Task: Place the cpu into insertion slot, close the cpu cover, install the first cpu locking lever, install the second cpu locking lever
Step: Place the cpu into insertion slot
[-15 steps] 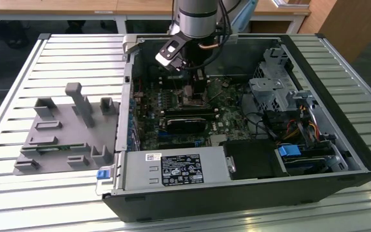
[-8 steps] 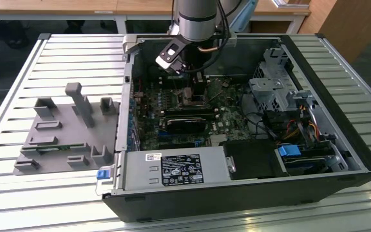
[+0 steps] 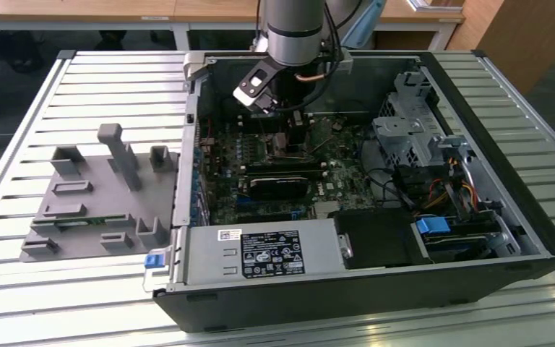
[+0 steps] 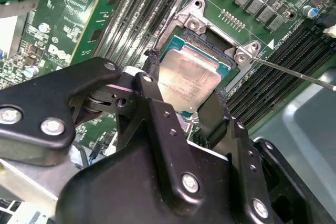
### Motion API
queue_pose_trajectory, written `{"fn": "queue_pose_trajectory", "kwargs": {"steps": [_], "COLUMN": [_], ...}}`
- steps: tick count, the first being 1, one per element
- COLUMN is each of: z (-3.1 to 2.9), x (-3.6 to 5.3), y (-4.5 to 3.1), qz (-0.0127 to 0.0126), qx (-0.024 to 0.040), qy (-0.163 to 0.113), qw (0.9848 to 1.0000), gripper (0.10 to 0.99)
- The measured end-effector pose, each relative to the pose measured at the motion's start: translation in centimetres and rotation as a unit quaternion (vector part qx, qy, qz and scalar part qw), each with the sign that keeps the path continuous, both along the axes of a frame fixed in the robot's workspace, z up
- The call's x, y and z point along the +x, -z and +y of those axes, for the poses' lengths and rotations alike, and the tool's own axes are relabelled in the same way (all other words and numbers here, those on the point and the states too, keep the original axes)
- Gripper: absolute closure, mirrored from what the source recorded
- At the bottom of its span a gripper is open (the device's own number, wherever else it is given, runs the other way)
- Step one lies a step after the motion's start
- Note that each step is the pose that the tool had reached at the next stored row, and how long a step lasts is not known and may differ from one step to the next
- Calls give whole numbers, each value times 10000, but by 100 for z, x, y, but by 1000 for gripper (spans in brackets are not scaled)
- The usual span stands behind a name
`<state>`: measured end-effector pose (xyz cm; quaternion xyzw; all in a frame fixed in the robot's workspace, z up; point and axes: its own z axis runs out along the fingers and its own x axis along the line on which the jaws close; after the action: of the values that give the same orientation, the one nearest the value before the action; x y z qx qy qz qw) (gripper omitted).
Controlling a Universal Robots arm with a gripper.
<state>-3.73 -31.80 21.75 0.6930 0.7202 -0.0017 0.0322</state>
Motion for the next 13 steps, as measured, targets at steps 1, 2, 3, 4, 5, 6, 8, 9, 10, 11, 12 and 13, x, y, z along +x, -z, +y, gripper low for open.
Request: {"fn": "queue_pose_trajectory", "kwargs": {"steps": [1, 2, 3, 4, 5, 6, 8, 9, 10, 11, 12, 13], "z": [4, 6, 8, 10, 12, 14, 18, 20, 22, 23, 23, 25], "x": [0, 0, 0, 0, 0, 0, 1, 2, 3, 4, 3, 3], "y": [9, 17, 26, 34, 44, 53, 70, 78, 83, 87, 92, 97], "qz": [0, 1, 1, 1, 2, 2, 5, 5, 5, 5, 5, 5], "qx": [0, 0, 0, 0, 0, 0, 0, 0, 0, 0, 0, 0], "qy": [2, 5, 9, 15, 20, 23, 24, 24, 25, 32, 50, 79], "qw": [10000, 10000, 10000, 10000, 10000, 10000, 10000, 10000, 10000, 10000, 10000, 10000], "gripper": [545, 545, 545, 545, 545, 545, 545, 545, 545, 545, 545, 545]}}
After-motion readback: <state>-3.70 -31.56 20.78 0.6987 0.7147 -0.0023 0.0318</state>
